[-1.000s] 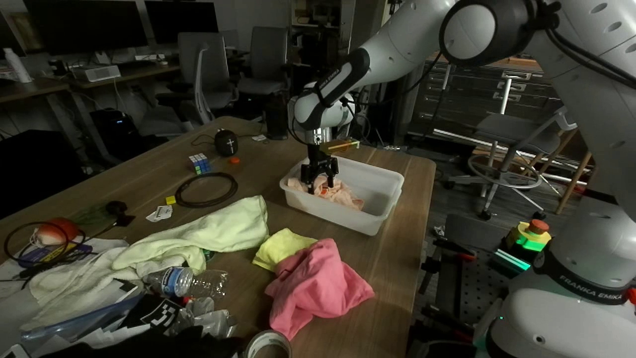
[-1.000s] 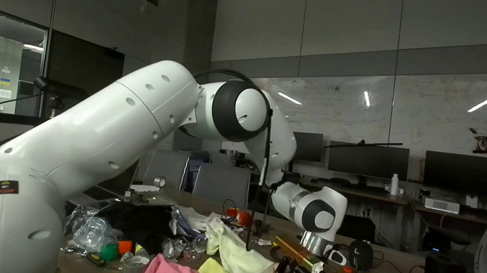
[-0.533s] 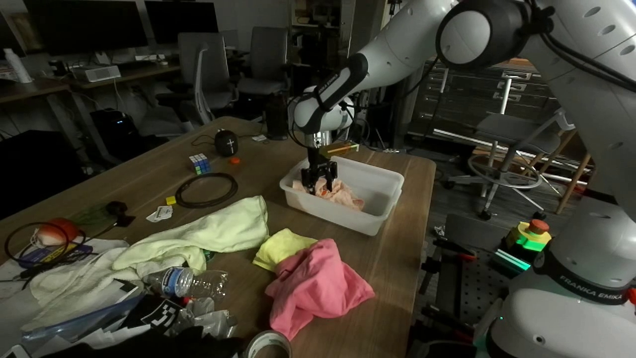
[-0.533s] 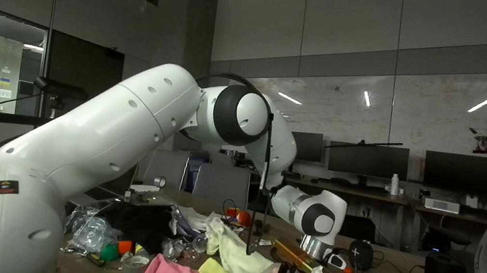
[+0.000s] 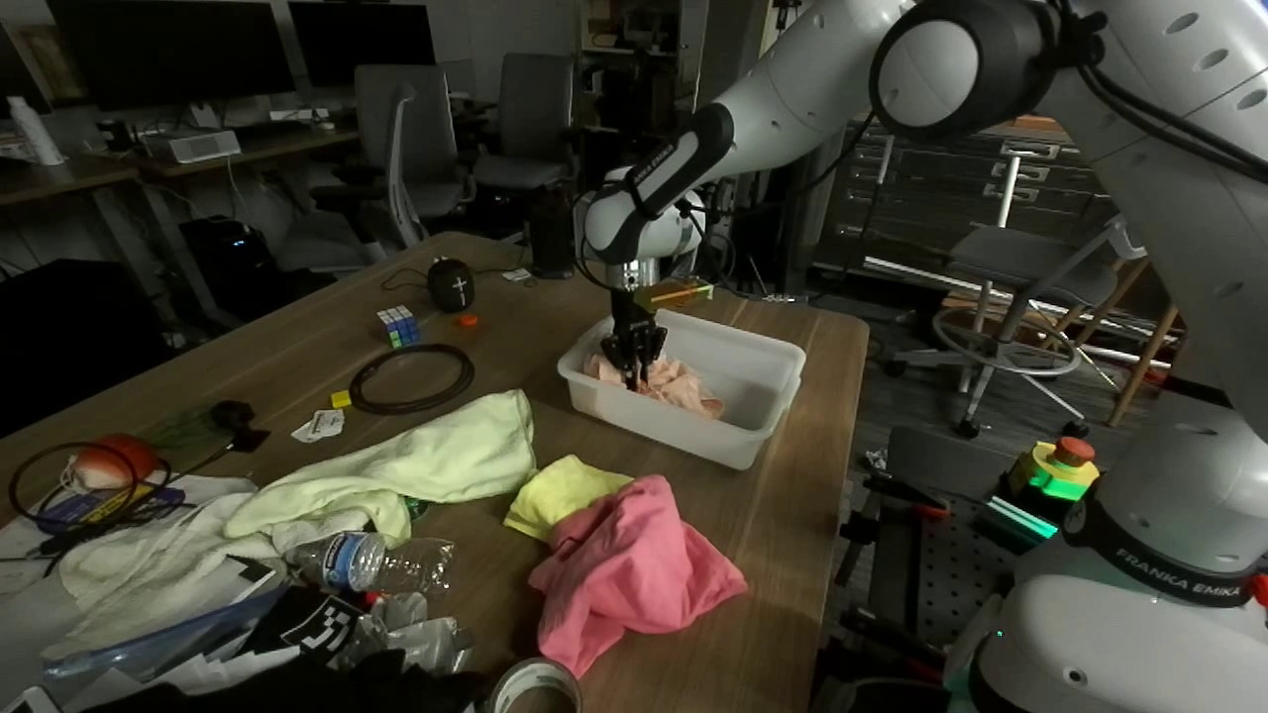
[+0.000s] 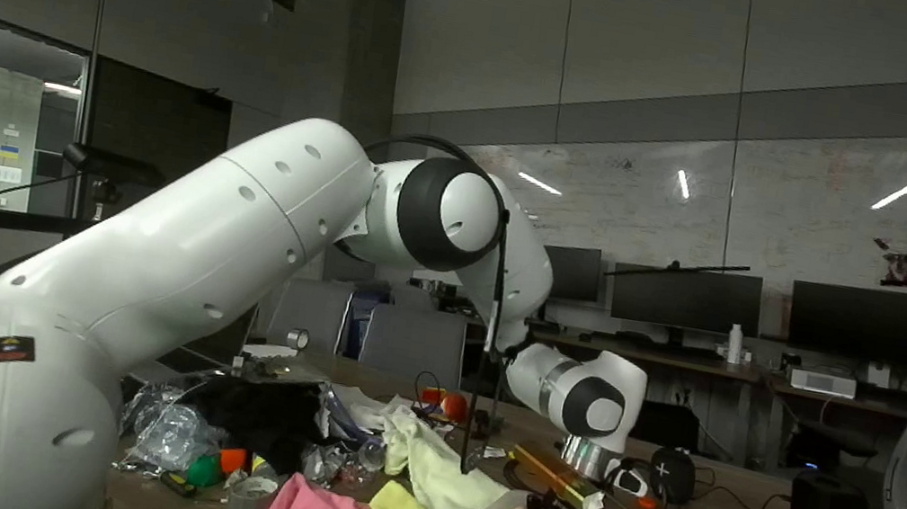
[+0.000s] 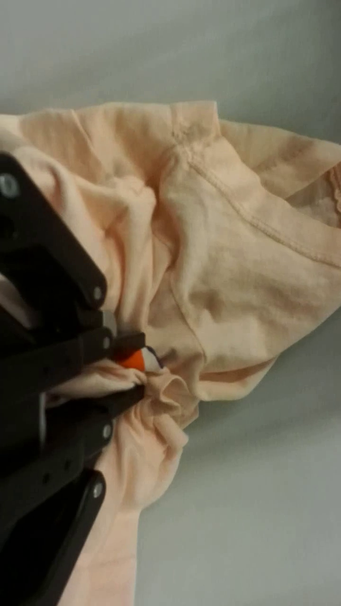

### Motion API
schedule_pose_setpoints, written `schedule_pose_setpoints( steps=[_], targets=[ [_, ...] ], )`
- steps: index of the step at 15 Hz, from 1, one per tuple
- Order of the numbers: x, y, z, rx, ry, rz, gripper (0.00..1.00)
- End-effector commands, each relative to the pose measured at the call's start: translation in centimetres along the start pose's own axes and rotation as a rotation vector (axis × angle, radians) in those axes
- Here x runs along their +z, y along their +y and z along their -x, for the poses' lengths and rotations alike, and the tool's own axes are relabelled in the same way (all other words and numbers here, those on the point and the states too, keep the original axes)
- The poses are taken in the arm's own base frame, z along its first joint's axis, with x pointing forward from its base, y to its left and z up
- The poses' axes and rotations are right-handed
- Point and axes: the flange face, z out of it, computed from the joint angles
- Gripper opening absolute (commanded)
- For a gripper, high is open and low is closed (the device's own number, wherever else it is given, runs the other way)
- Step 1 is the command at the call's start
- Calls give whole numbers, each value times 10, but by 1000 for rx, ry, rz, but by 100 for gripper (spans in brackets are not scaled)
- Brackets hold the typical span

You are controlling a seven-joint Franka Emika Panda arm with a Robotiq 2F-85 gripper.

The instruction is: Remove all the clothes from the bowl and put them on the table

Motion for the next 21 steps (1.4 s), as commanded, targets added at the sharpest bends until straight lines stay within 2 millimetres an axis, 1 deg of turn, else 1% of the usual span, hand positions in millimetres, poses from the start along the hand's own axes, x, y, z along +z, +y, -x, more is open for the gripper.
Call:
schedule_pose_setpoints(
  steps=[1, 2, 3, 6, 7, 10, 13, 16, 21],
  targets=[
    [-18, -2, -2, -2, 66, 5, 5],
    [-24, -2, -1, -7, 86, 3, 7],
    [-34, -3, 2, -13, 120, 5, 10],
    [-71, -5, 14, -32, 240, 8, 11],
    [-86, -7, 22, -46, 292, 12, 10],
    [-125, -12, 49, -91, 418, 14, 11],
    [-160, -22, 79, -140, 522, 17, 11],
    [-188, -42, 112, -216, 611, 32, 11],
    [-225, -89, 170, -347, 751, 50, 11]
  ],
)
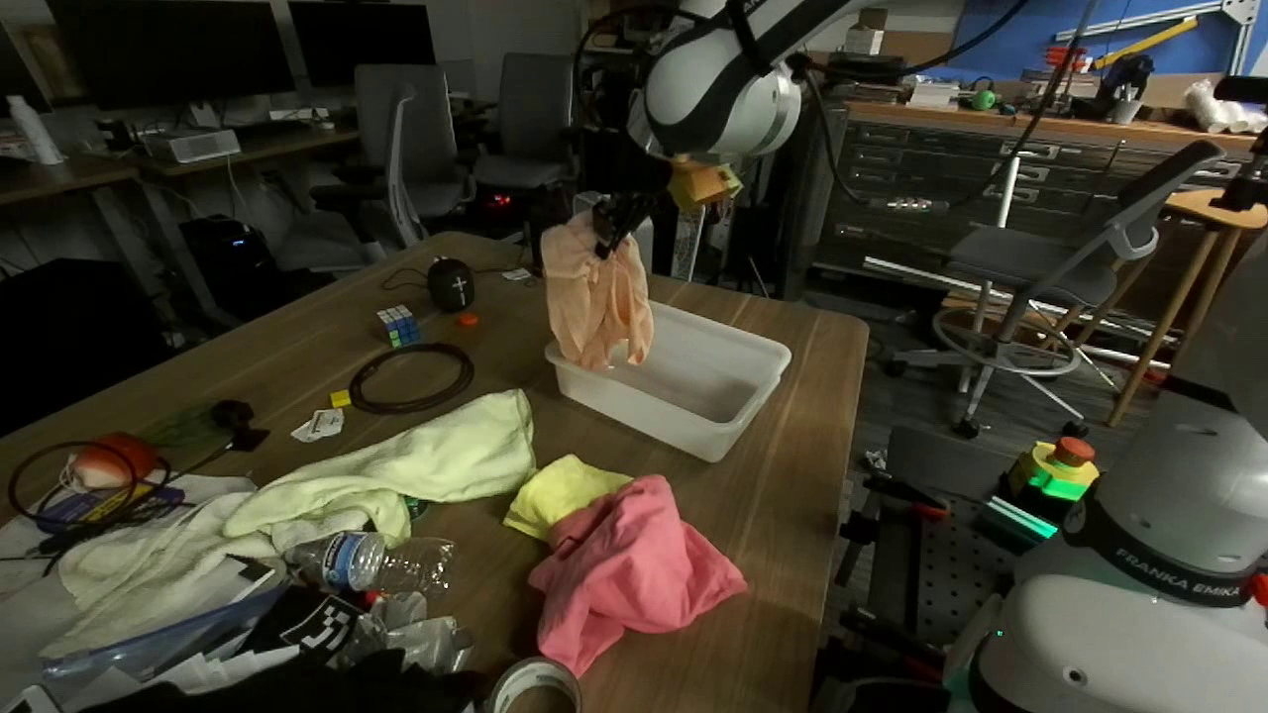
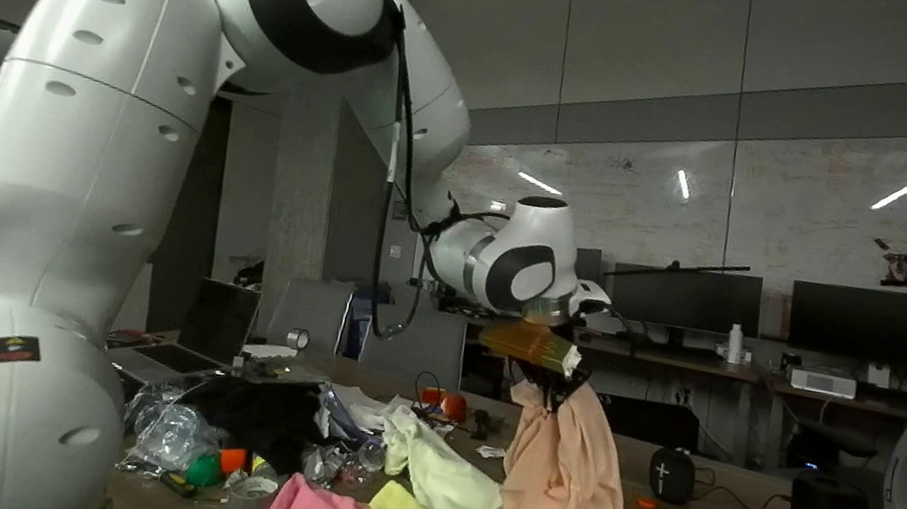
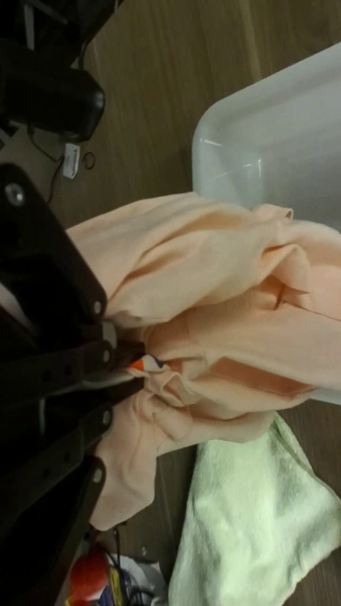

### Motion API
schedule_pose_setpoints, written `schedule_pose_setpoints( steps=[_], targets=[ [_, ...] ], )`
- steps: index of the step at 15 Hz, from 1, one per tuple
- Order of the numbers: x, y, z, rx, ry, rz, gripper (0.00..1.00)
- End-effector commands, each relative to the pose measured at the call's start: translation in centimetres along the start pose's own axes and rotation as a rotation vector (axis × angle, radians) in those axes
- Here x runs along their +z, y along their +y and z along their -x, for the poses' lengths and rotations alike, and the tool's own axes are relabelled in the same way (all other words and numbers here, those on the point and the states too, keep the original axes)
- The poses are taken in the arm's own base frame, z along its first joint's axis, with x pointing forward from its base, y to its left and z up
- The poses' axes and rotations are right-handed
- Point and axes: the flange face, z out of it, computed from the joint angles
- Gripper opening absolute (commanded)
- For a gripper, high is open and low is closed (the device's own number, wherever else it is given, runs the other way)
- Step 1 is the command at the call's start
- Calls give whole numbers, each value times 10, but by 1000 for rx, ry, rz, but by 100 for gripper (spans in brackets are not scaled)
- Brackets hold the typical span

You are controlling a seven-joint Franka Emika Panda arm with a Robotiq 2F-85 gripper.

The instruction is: Remove all the clothes from the bowl and put them on the table

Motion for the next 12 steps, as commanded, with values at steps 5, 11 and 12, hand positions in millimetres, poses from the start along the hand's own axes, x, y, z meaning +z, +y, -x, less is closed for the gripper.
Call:
schedule_pose_setpoints(
  steps=[5, 11, 12],
  targets=[
    [-74, -80, 28, -192, 134, -26, 11],
    [-63, -165, 65, -436, 54, -114, 11],
    [-61, -177, 70, -473, 40, -135, 11]
  ],
)
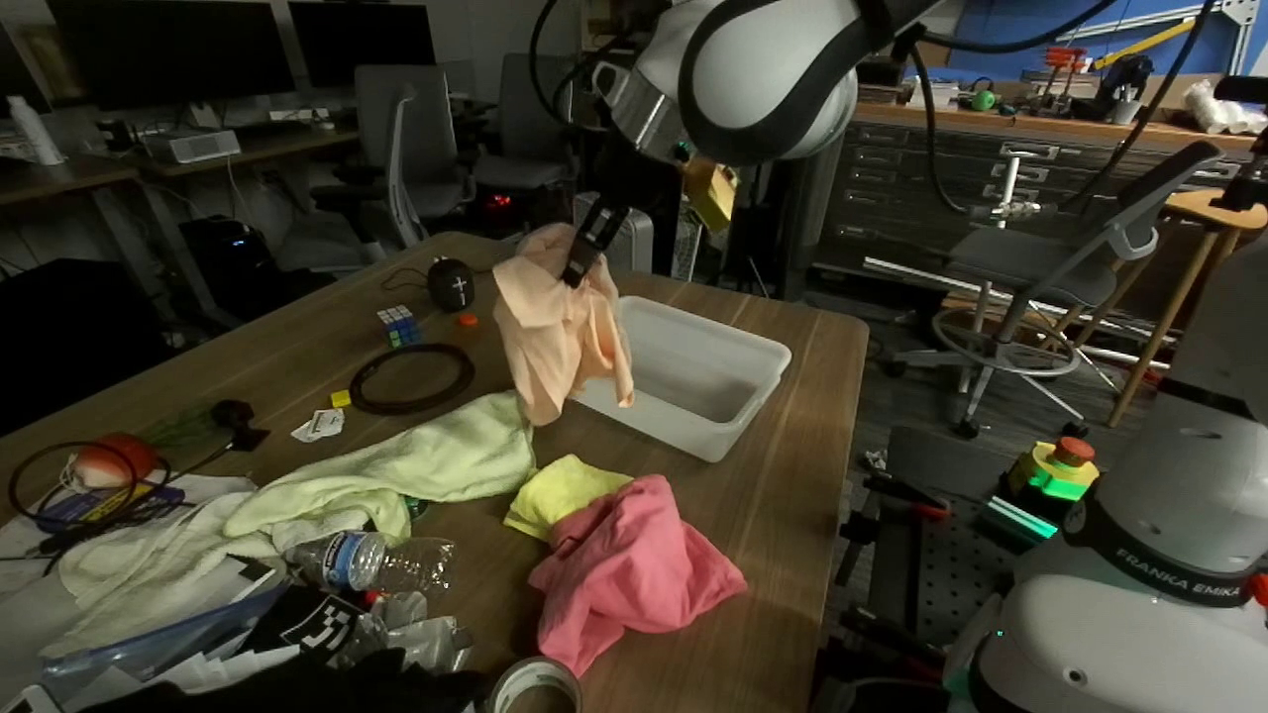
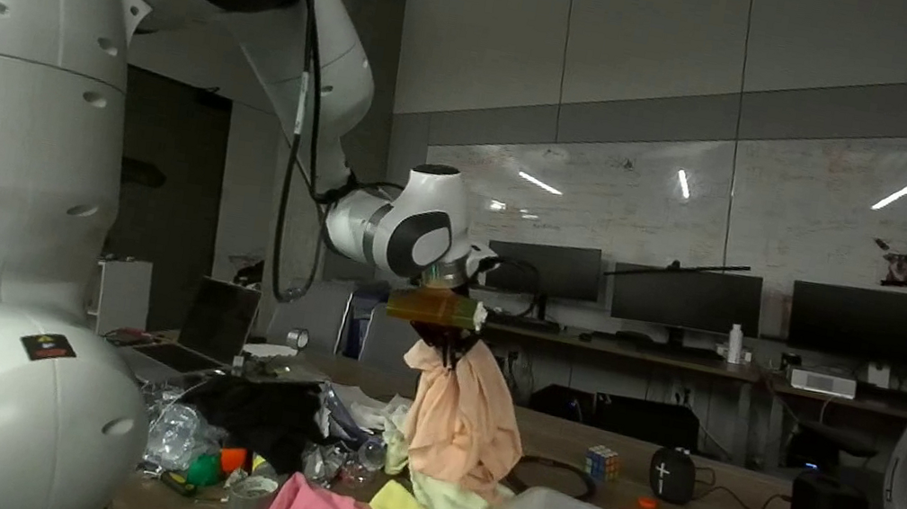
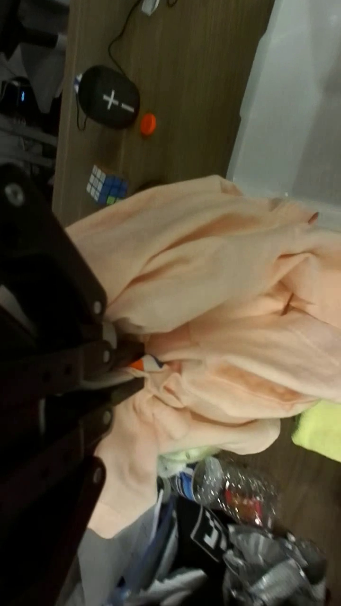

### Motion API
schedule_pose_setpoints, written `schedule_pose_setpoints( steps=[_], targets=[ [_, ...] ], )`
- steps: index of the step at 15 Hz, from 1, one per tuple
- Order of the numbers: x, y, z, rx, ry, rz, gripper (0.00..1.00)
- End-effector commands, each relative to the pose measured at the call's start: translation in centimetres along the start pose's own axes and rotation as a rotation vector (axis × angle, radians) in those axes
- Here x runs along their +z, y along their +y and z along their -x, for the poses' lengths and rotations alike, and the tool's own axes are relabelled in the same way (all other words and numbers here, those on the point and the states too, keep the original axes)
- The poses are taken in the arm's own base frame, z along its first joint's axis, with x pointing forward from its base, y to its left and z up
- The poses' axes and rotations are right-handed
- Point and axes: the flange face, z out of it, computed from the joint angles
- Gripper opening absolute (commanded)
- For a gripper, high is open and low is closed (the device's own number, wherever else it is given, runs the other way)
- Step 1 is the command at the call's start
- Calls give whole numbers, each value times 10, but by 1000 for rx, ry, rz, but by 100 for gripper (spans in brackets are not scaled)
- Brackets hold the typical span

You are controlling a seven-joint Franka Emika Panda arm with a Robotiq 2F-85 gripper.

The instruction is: Remove all the clothes from the bowl and put them on the table

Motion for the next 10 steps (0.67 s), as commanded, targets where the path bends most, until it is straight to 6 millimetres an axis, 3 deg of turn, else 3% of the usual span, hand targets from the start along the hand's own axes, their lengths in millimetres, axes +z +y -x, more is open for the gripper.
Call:
schedule_pose_setpoints(
  steps=[1, 3, 4, 6, 10],
  targets=[
    [-2, -42, 4, -141, -7, -71, 11],
    [1, -59, 6, -197, -8, -117, 11],
    [2, -64, 7, -222, -9, -136, 36],
    [2, -67, 9, -252, -4, -159, 44],
    [5, -48, 17, -247, -13, -154, 75]
  ],
)
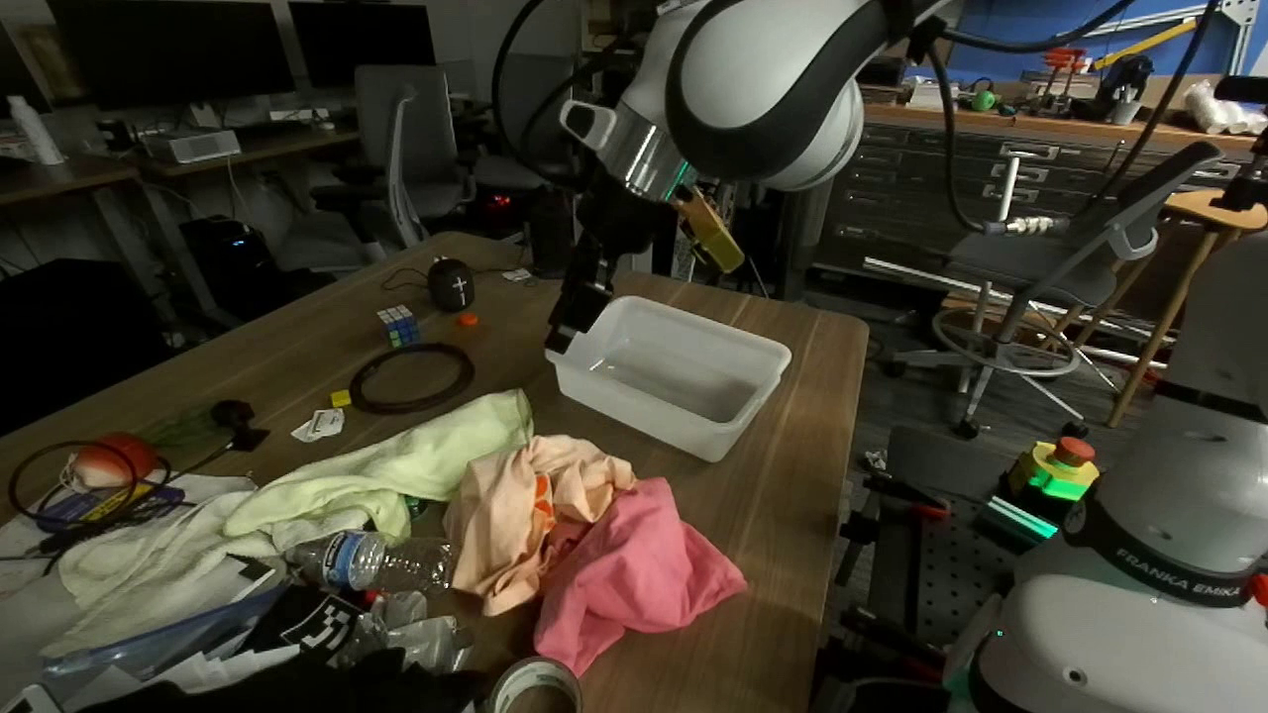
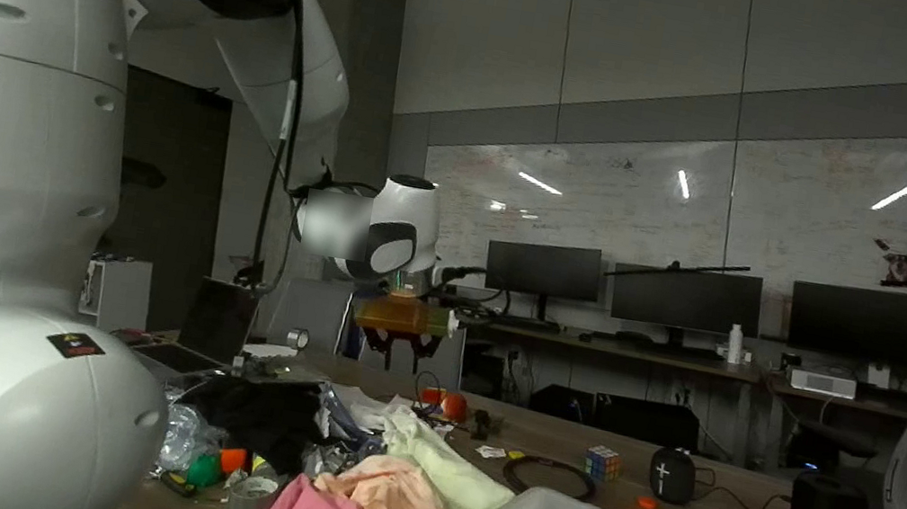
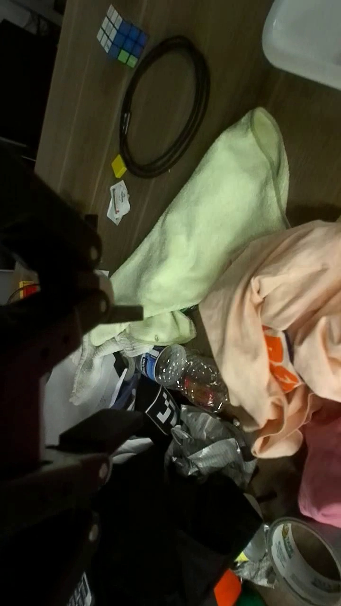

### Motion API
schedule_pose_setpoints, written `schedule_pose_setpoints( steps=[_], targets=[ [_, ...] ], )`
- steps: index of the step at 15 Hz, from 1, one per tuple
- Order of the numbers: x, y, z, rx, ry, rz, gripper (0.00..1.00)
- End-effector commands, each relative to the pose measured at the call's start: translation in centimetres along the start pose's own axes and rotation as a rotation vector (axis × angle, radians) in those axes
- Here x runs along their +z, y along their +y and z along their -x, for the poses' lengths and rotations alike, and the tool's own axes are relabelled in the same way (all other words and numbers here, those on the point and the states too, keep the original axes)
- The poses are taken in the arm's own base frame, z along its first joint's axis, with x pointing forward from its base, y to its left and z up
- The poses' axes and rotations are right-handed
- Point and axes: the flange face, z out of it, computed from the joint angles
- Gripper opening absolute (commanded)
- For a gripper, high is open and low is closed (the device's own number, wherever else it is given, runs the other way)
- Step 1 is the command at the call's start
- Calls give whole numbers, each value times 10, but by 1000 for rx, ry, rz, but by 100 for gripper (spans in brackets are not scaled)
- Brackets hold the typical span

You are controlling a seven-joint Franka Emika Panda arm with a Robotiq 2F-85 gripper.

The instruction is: Remove all the clothes from the bowl and put them on the table

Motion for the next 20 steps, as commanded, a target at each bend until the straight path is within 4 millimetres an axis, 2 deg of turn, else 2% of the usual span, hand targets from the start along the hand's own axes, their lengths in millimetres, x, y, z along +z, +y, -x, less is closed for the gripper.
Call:
schedule_pose_setpoints(
  steps=[1, 3, 4, 6, 10, 15, 17, 20],
  targets=[
    [-12, 20, 16, 14, 6, 10, 82],
    [-12, 42, 30, 65, 2, 24, 97],
    [-15, 57, 41, 106, -2, 35, 100],
    [-19, 81, 62, 173, 9, 48, 100],
    [-44, 117, 100, 332, 148, 37, 100],
    [-72, 141, 147, 466, 312, 37, 100],
    [-70, 146, 168, 502, 264, 65, 100],
    [-53, 149, 200, 505, 97, 159, 100]
  ],
)
